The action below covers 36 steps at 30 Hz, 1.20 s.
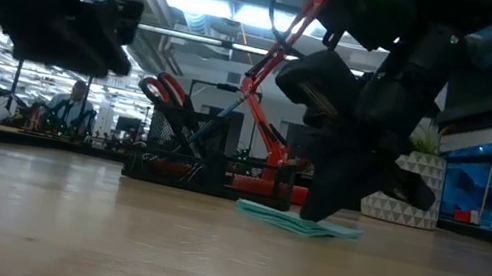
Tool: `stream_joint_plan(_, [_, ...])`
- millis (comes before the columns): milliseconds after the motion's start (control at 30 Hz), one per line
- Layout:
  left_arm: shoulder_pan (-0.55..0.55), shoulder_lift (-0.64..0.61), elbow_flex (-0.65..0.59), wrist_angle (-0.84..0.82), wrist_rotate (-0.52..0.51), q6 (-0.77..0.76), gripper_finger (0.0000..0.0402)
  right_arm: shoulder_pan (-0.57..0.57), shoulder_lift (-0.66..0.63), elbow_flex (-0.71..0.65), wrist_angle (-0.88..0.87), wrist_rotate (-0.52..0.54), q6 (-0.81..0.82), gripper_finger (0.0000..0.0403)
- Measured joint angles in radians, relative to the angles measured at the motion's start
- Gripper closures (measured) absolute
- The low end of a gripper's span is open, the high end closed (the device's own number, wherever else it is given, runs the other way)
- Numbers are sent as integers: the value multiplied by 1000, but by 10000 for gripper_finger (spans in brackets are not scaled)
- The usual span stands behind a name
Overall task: Pick and place office supplies into organizer
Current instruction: Put the blue sticky note into the black desk organizer
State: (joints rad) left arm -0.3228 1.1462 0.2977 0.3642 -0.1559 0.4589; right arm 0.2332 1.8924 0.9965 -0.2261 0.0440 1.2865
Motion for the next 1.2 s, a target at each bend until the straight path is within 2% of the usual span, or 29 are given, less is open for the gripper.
stream_joint_plan(167, [-21,175,0,175,-48,210,286,0,1,-2,12,-1,-9,401])
stream_joint_plan(333, [-25,306,26,314,-60,290,256,0,1,-3,14,-1,-10,401])
stream_joint_plan(600, [-25,469,158,314,-70,392,221,0,2,-4,27,-3,-9,401])
stream_joint_plan(867, [-25,609,273,289,-72,442,223,-1,3,-4,39,-3,-3,401])
stream_joint_plan(1067, [-26,709,346,310,-186,480,222,-1,4,-5,52,-5,2,401])
stream_joint_plan(1200, [-26,752,390,295,-209,501,223,-1,4,-5,53,-5,3,401])
